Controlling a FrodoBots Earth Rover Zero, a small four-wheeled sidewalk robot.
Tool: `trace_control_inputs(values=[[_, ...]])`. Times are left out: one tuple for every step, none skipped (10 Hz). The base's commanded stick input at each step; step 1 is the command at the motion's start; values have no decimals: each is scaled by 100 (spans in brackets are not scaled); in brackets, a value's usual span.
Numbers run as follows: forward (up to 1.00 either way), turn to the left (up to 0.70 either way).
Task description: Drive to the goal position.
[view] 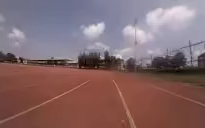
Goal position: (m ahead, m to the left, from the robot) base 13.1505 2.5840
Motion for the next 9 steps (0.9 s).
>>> trace_control_inputs(values=[[70, 0], [70, 0], [70, 0], [70, 0], [70, 0], [70, 0], [70, 0], [70, 0], [70, 0]])
